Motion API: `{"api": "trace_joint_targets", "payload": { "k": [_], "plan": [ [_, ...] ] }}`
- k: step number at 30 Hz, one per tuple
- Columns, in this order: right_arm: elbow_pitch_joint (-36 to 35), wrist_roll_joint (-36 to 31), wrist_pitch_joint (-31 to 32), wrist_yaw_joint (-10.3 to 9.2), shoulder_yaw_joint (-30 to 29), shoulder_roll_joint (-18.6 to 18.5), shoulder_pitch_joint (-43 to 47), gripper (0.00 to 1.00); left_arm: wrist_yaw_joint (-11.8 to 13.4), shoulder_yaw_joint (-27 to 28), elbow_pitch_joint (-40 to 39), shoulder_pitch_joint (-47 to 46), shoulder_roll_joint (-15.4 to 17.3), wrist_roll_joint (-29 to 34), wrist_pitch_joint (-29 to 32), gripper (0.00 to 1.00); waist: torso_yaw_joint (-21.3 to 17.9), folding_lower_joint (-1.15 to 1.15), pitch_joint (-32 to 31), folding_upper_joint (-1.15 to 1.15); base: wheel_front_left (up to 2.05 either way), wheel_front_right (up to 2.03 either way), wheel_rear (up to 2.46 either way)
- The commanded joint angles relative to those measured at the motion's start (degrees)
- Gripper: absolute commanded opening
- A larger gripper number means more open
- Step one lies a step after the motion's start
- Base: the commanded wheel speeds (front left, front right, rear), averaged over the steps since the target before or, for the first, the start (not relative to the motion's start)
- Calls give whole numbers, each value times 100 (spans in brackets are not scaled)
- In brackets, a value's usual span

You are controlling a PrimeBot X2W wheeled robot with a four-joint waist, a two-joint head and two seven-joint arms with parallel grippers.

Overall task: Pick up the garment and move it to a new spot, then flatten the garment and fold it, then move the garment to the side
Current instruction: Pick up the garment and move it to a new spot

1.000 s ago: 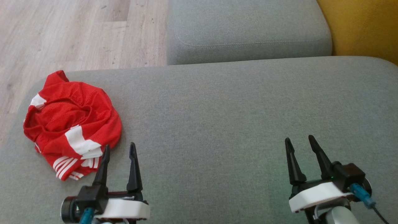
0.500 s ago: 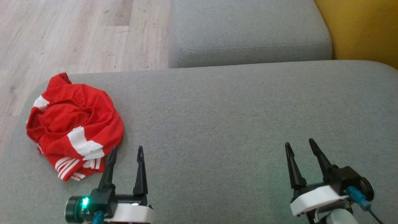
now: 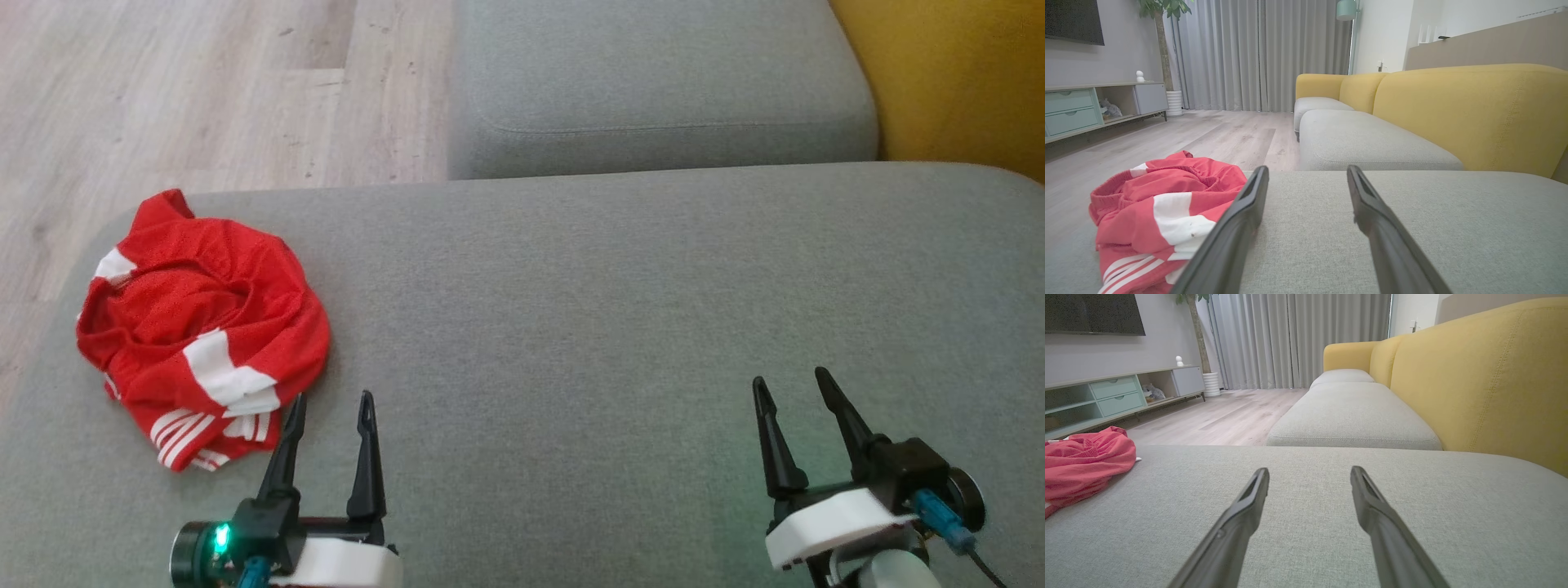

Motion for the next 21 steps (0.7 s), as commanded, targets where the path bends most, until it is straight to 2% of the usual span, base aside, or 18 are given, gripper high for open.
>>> {"api": "trace_joint_targets", "payload": {
  "k": [1, 9, 21],
  "plan": [
    [-165, -26, -79, 44, 119, -60, -228, 100, 17, 213, -159, -168, 31, 42, -56, 100, 56, 0, 3, 0, 0, 0, 0],
    [-200, -27, -79, 44, 142, -60, -266, 100, 55, 258, -196, -204, 31, 62, -56, 100, 535, 0, 95, 0, 0, 0, 0],
    [-229, -87, -79, 44, 95, -60, -303, 100, 158, 440, -248, -225, 31, 34, -56, 100, 1664, 0, 242, 0, 0, 0, 0]
  ]
}}
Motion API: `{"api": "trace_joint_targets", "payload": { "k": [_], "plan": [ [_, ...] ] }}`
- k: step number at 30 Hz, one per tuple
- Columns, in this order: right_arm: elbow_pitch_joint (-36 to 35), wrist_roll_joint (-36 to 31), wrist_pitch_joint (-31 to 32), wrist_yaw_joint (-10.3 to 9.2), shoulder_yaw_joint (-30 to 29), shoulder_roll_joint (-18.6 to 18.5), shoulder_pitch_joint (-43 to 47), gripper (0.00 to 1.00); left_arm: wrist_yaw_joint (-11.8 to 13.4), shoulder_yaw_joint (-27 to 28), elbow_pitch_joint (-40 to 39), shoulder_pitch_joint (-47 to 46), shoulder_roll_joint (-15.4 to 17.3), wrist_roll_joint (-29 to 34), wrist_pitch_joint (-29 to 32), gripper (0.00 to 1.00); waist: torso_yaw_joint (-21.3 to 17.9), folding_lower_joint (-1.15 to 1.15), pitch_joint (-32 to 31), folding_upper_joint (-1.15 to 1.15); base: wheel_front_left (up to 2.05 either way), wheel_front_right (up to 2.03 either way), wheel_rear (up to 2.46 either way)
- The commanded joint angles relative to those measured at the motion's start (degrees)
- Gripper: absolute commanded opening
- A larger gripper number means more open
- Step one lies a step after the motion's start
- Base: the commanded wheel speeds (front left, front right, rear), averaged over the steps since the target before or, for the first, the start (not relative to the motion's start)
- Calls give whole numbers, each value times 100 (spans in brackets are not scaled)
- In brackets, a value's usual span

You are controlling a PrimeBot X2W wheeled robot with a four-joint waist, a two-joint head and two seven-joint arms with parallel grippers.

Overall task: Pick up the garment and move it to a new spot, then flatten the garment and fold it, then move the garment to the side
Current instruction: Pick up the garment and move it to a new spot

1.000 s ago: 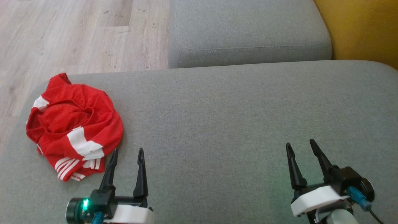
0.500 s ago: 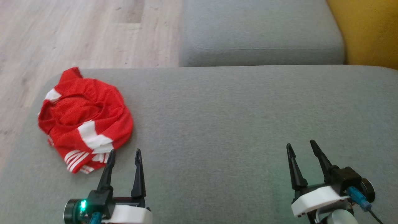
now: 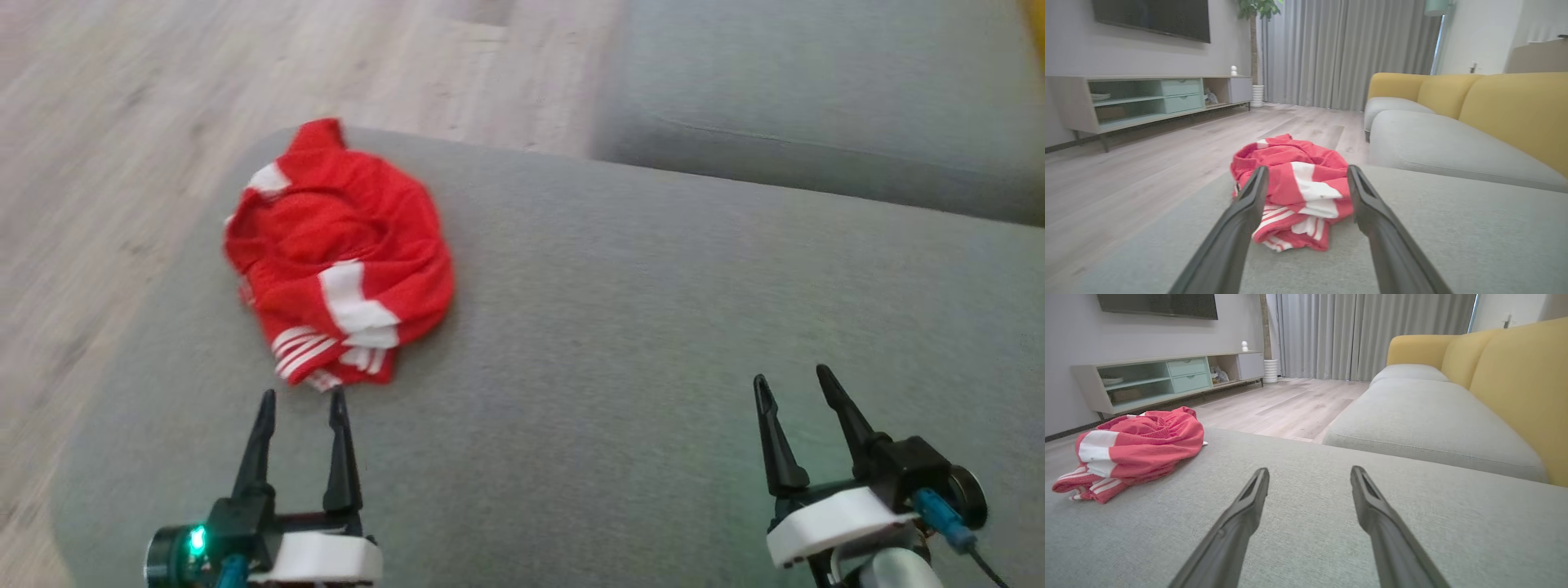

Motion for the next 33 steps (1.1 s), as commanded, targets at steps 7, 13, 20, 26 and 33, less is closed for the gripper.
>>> {"api": "trace_joint_targets", "payload": {
  "k": [7, 13, 20, 26, 33],
  "plan": [
    [-238, -185, -79, 44, -45, -59, -321, 100, 130, 370, -341, -267, 20, 51, -56, 100, 756, 0, 275, 0, 0, 0, 0],
    [-347, -604, -79, 44, -155, -61, -481, 100, 283, 569, -862, -572, 20, 182, -56, 100, 890, 0, 861, 0, 0, 0, 0],
    [-577, -660, -79, 44, -323, -289, -783, 100, 70, 965, -955, -1620, 250, 490, -56, 100, 788, 0, 1599, 0, 0, 0, 0],
    [-857, -632, -79, 44, -349, -741, -1149, 100, -263, 1101, 692, -3205, 803, 608, -51, 100, 556, 0, 2340, 0, 0, 0, 0],
    [-1188, -575, -79, 44, -418, -1164, -1317, 100, -643, 1160, 2992, -5045, 1271, 425, 1026, 100, 253, 0, 3048, 0, 0, 0, 0]
  ]
}}
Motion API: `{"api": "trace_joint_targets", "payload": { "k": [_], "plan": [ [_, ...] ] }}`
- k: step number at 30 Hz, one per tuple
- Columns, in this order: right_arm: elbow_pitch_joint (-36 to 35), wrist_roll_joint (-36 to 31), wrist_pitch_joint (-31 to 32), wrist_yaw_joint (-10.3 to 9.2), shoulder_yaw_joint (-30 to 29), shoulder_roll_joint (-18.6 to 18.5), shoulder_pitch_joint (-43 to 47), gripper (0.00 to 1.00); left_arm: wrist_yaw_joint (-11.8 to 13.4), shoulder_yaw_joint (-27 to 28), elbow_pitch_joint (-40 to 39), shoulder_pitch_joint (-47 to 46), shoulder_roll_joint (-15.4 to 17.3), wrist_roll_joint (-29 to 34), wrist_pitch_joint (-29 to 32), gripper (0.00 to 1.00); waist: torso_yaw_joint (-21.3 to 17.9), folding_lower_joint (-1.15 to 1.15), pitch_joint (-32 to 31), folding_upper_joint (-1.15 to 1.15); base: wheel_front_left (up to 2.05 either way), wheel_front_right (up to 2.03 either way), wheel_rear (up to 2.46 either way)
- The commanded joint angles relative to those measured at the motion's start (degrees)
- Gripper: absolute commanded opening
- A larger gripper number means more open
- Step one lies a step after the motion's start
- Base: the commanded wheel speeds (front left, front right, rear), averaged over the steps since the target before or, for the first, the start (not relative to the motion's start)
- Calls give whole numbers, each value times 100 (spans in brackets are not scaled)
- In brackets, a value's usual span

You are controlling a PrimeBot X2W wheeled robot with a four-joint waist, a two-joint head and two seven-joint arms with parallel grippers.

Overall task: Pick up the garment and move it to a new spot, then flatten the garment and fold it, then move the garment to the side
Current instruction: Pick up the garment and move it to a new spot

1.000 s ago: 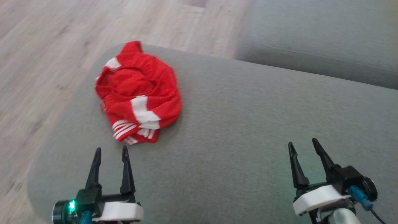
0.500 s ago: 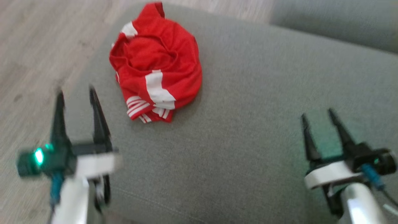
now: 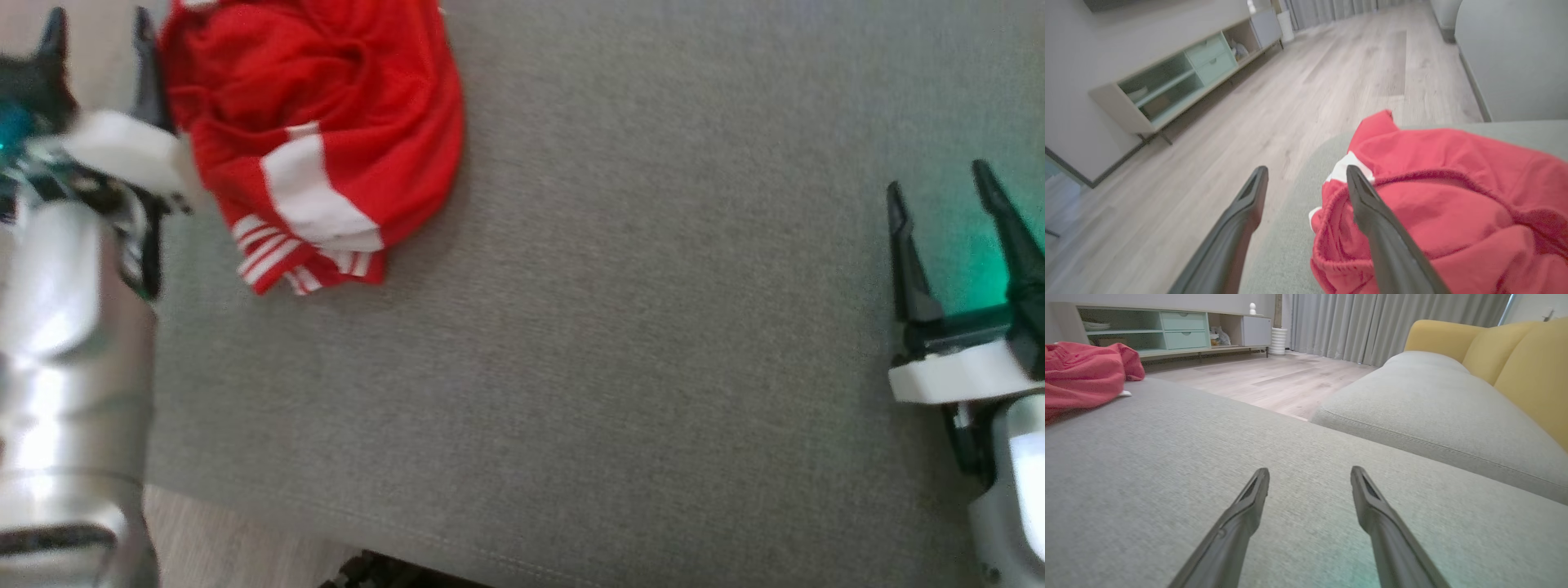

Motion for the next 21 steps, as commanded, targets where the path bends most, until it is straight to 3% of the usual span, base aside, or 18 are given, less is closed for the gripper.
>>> {"api": "trace_joint_targets", "payload": {
  "k": [1, 10, 11, 14, 19, 21],
  "plan": [
    [-230, 38, -60, 43, 84, -72, -56, 100, -24, 218, -9, -112, 374, -56, 79, 100, -245, -3, 323, 0, 0, 0, 0],
    [-442, 30, -60, 43, 106, -177, -225, 100, -338, 68, 1601, -908, 767, -101, 860, 100, -492, -3, 744, 0, 0, 0, 0],
    [-441, 31, -60, 43, 122, -161, -248, 100, -336, 72, 1639, -954, 809, -106, 714, 0, -511, -3, 746, 0, 0, 0, 0],
    [-424, 54, -60, 43, 146, -106, -262, 100, -368, -7, 1629, -1074, 834, -73, 158, 0, -538, -3, 703, 0, 0, 0, 0],
    [-304, 155, -60, 43, 268, 112, -319, 100, -69, -278, 1268, -1401, 1071, 280, -902, 0, -676, -3, 390, 0, 0, 0, 0],
    [-266, 179, -60, 43, 340, 208, -333, 100, -86, -400, 1036, -1481, 1118, 384, -1011, 0, -759, -3, 198, 0, 0, 0, 0]
  ]
}}
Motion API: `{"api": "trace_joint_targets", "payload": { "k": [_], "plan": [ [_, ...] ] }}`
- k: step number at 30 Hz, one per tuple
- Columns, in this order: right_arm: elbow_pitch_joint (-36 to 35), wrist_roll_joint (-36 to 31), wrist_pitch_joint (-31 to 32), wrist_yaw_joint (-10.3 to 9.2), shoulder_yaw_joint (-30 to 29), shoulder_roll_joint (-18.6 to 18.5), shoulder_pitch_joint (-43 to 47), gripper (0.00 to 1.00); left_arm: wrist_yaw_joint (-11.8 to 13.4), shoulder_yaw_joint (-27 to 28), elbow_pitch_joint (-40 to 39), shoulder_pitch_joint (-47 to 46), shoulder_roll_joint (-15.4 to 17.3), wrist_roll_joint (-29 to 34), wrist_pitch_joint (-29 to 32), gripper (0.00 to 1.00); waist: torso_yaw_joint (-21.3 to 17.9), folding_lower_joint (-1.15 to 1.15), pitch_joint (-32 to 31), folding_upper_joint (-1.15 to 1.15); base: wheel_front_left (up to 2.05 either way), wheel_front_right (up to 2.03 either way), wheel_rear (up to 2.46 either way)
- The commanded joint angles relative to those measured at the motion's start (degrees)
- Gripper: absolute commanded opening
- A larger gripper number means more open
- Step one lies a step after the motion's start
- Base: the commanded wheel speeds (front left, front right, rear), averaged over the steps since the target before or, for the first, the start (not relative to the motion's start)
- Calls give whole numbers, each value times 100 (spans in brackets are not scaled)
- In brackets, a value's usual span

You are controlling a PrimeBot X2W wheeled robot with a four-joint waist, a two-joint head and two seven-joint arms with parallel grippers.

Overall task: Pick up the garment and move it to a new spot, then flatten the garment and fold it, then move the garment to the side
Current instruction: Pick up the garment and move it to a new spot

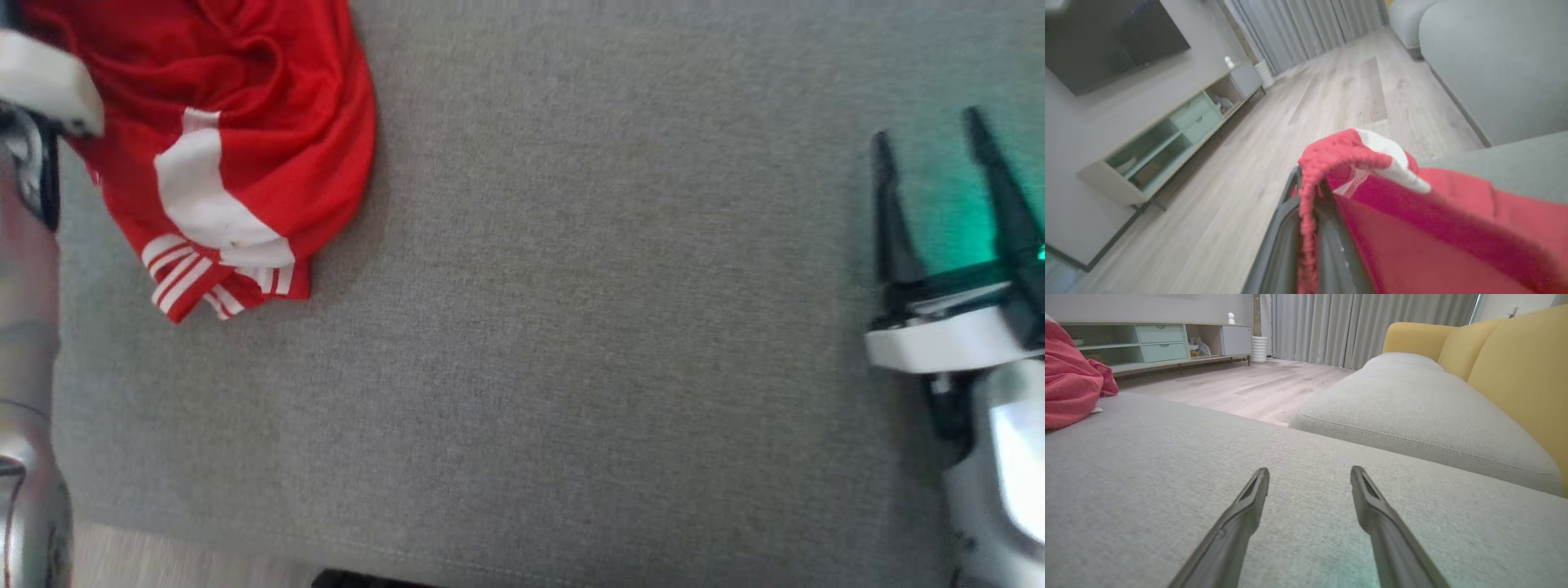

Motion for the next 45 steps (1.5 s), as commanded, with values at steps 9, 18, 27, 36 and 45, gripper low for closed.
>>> {"api": "trace_joint_targets", "payload": {
  "k": [9, 18, 27, 36, 45],
  "plan": [
    [45, 163, -6, 42, 305, 646, 191, 100, -301, -684, -1987, -473, 556, 516, 141, 0, -946, 0, -1249, 0, 0, 0, 0],
    [116, 349, -6, 42, 464, 912, 513, 100, -491, -1374, -3657, -681, 468, 334, 960, 0, -2256, 0, -2000, 0, 0, 0, 0],
    [-61, 953, -6, 42, 609, 931, 586, 100, -513, -1921, -3706, -816, -283, -634, 1268, 0, -3283, 0, -1986, 0, 0, 0, 0],
    [-62, 1220, -6, 42, 716, 931, 435, 100, -319, -1835, -2314, 696, -681, -1405, 829, 0, -3546, 0, -1600, 0, 0, 0, 0],
    [29, 1091, -6, 42, 545, 932, 523, 100, -106, -1324, -998, 2490, -894, -2068, -149, 100, -3073, 0, -1565, 0, 0, 0, 0]
  ]
}}
